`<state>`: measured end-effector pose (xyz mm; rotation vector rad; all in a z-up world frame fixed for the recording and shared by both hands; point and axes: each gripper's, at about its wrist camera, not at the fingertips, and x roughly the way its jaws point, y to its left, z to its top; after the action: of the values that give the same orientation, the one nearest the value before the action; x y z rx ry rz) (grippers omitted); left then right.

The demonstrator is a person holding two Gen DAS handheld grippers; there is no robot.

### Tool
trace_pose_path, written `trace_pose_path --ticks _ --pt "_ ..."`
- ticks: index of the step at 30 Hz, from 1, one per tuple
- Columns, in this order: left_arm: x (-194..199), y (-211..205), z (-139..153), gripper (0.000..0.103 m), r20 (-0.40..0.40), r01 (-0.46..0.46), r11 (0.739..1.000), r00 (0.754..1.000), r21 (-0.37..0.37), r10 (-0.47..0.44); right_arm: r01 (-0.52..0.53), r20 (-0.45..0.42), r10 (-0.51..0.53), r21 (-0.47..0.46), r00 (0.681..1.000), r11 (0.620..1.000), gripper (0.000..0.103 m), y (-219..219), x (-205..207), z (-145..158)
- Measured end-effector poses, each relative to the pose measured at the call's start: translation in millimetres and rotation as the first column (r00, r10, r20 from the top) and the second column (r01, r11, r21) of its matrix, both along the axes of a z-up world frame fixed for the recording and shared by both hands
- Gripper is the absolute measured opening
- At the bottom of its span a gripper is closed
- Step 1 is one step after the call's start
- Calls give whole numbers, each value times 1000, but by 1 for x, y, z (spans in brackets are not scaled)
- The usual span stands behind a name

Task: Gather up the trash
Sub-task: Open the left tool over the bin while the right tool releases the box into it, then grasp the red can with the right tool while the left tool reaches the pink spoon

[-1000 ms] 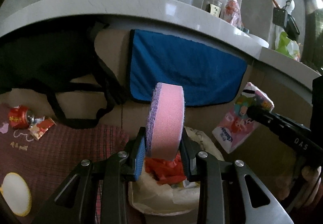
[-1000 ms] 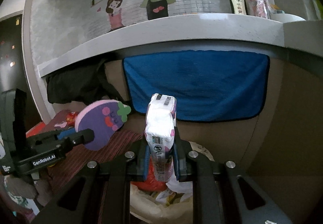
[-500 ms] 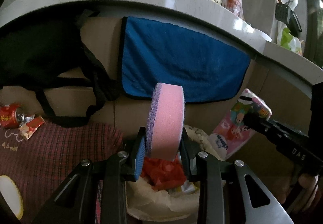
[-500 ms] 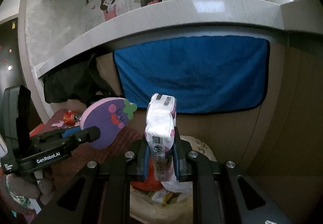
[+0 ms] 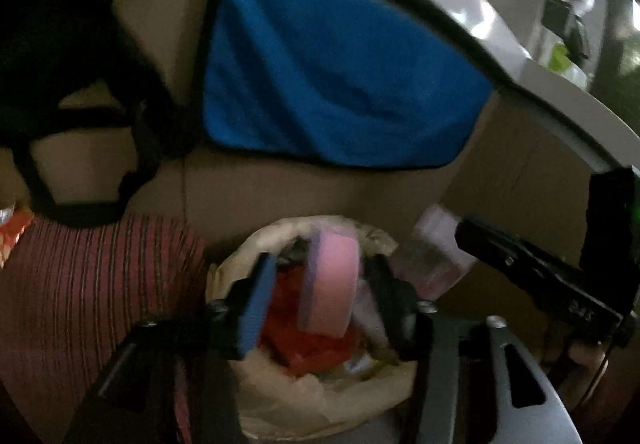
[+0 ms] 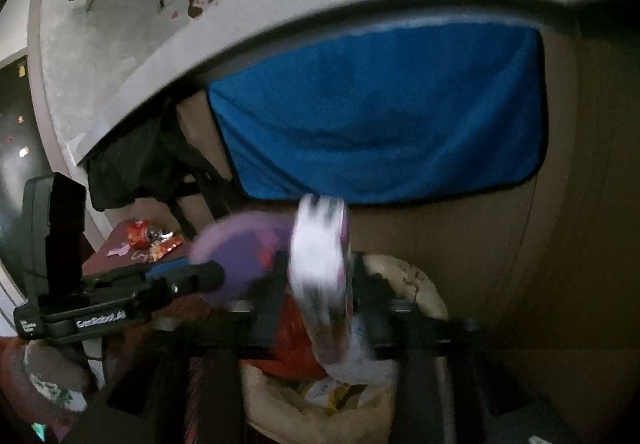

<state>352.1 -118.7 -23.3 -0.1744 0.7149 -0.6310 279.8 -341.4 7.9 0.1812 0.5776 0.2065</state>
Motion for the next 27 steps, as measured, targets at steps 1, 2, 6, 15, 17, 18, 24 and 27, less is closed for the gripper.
trace_pose_path --ticks 1,2,6,15,17,18,24,27 --pt "1 4 -2 55 -8 -11 1000 1000 -3 11 0 -10 0 6 1000 1000 54 -1 1 -5" --pt "2 8 -4 56 -14 -21 1000 1000 -3 21 6 -20 -6 4 1000 1000 54 -1 1 -8" --pt "-2 26 1 56 -3 -60 998 998 -15 60 23 -31 -23 -10 999 1000 54 -3 -1 -11" --pt "-38 94 28 56 122 -194 980 975 46 187 -11 -7 11 -37 1000 999 54 23 -13 0" --pt "-45 117 31 56 137 -235 970 964 55 226 -33 22 34 -53 999 998 54 42 -17 6" --pt "-47 128 32 56 141 -254 966 959 52 245 -42 33 44 -58 998 997 54 50 -18 8" --pt "-69 218 44 56 158 -386 922 912 20 378 -134 106 145 -109 984 985 61 126 -26 26" --pt "-81 266 41 56 155 -450 893 883 15 442 -211 89 223 -131 971 969 63 171 -24 28"
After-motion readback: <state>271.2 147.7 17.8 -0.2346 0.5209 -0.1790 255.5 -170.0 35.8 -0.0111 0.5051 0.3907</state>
